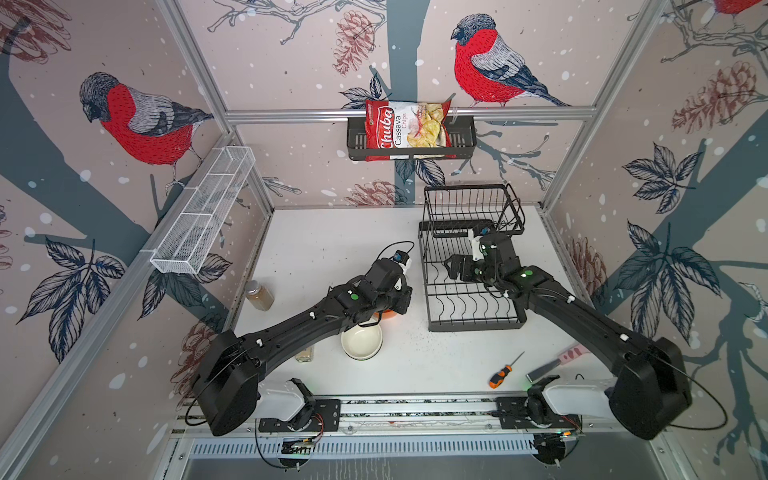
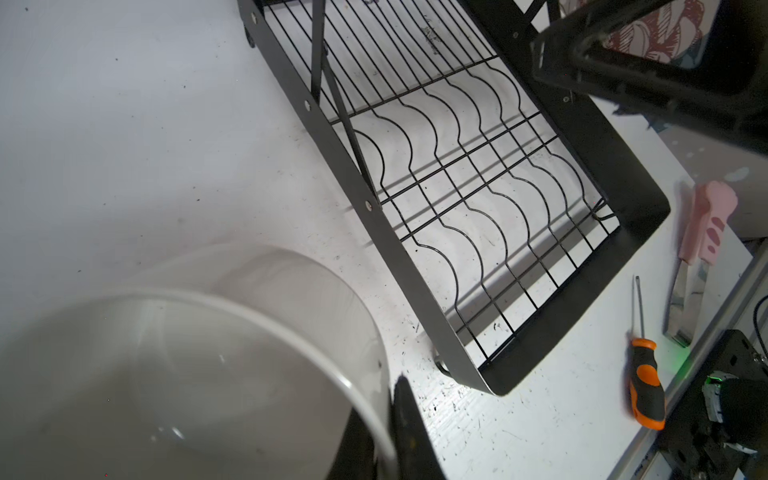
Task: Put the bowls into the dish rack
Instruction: 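Lift the white bowl with the left gripper while the right gripper approaches, then grasp the white bowl's rim with the right gripper beside the left gripper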
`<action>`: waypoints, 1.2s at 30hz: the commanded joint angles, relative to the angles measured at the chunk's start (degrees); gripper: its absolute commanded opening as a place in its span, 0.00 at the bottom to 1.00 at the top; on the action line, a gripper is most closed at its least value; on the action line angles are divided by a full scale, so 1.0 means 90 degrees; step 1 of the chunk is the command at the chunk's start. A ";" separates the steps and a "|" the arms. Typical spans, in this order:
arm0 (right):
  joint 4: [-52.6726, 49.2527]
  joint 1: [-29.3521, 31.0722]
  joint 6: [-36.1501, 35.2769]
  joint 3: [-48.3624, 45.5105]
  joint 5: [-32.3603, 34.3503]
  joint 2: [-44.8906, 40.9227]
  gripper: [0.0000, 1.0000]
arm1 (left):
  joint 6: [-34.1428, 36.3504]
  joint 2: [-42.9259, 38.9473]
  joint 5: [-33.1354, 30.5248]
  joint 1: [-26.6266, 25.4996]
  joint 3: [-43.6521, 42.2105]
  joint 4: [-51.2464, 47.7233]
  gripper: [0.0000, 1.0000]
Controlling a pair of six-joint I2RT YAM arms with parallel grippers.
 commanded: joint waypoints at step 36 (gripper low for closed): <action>-0.0218 -0.0004 -0.0384 0.0366 -0.2642 -0.0387 1.00 | 0.2710 0.0414 0.0551 -0.0671 -0.0617 0.3865 0.00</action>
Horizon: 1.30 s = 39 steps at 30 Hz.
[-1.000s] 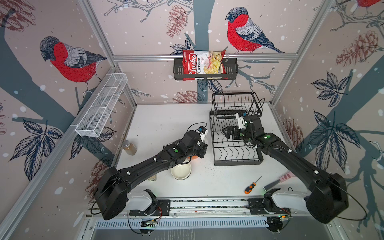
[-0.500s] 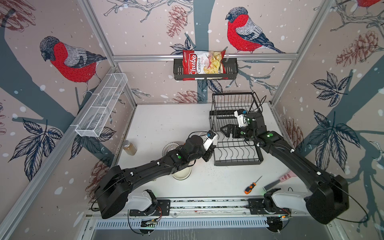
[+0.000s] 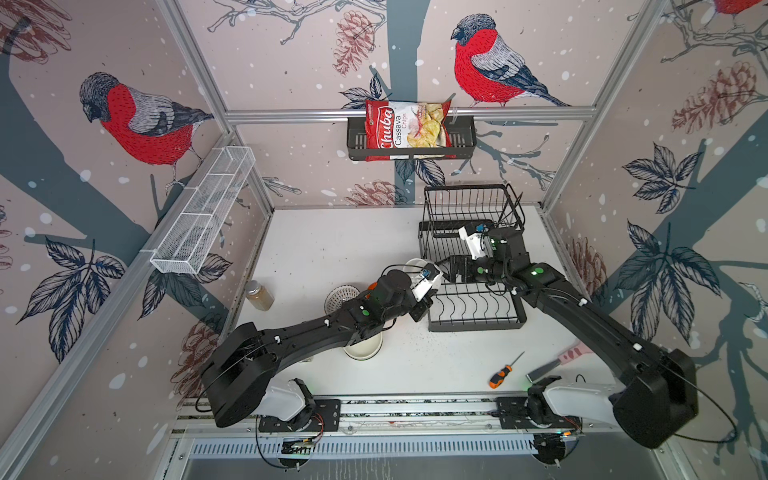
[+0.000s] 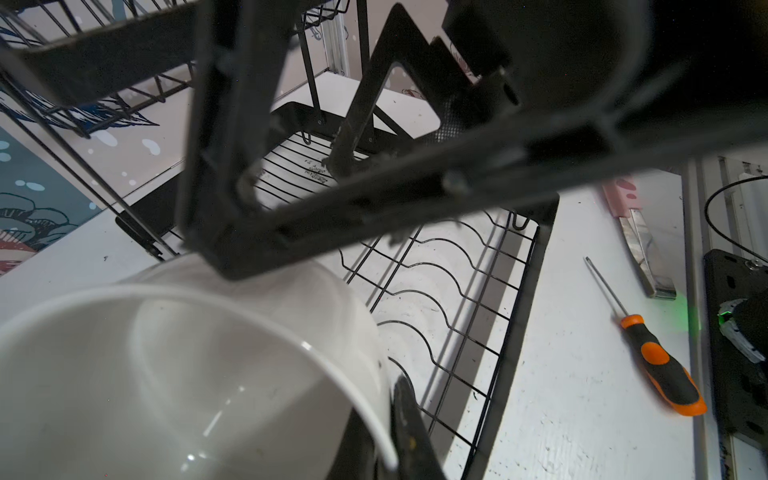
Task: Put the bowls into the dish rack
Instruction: 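Grasp the white bowl's rim with the right gripper beside the left gripper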
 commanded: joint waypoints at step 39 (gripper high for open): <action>0.0164 0.0236 -0.0258 -0.0018 -0.0486 0.0225 0.61 | 0.0275 0.0288 0.0748 0.0002 0.0195 0.1253 0.00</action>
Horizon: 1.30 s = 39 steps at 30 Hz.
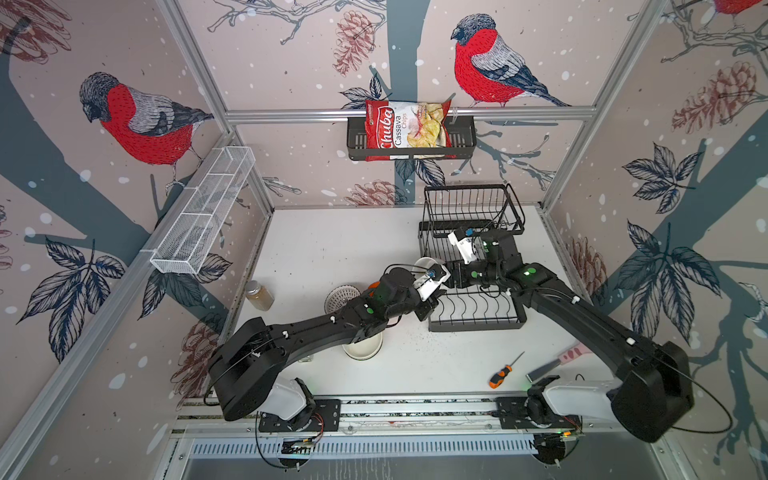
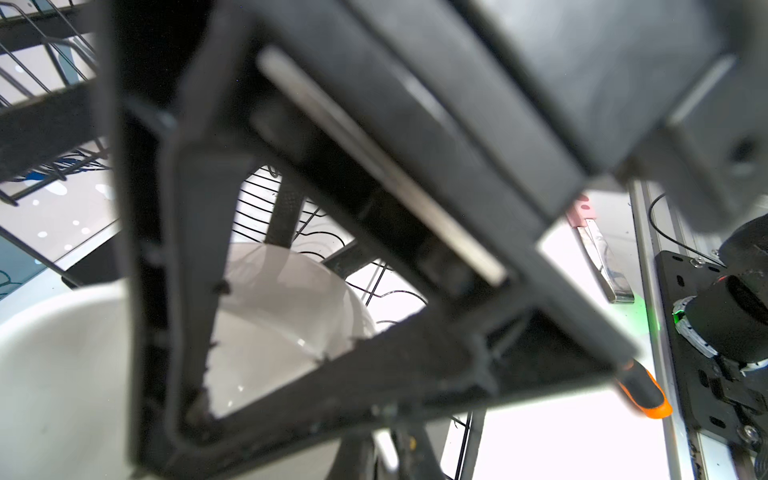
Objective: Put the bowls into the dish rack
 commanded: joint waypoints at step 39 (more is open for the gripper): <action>0.0220 -0.0266 -0.0082 -0.0308 0.1441 -0.0101 0.36 | -0.0207 0.0061 -0.0331 0.0000 -0.0075 0.0952 0.42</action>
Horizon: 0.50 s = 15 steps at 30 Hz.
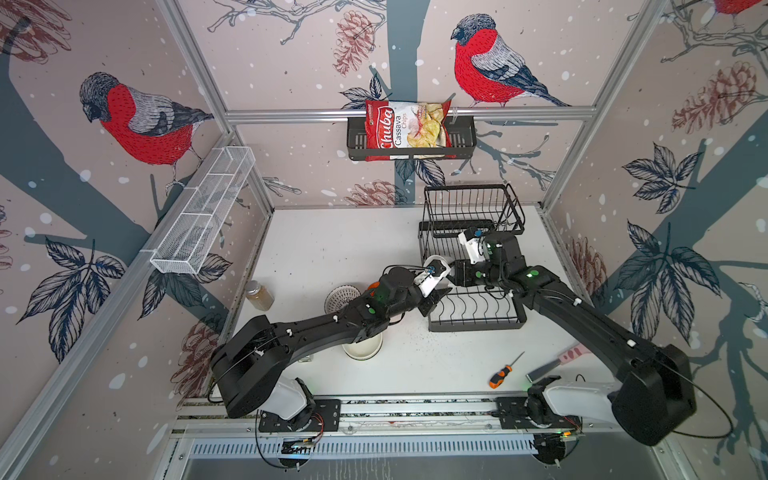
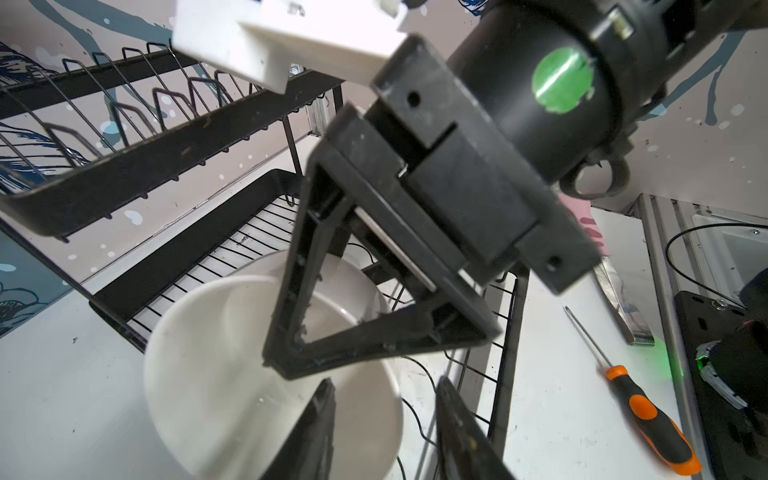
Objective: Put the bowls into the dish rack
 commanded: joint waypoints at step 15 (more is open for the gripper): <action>0.0143 0.0160 -0.0183 -0.0320 0.2555 0.0037 0.34 | -0.0953 -0.0801 -0.1235 0.0020 -0.0796 0.0550 0.73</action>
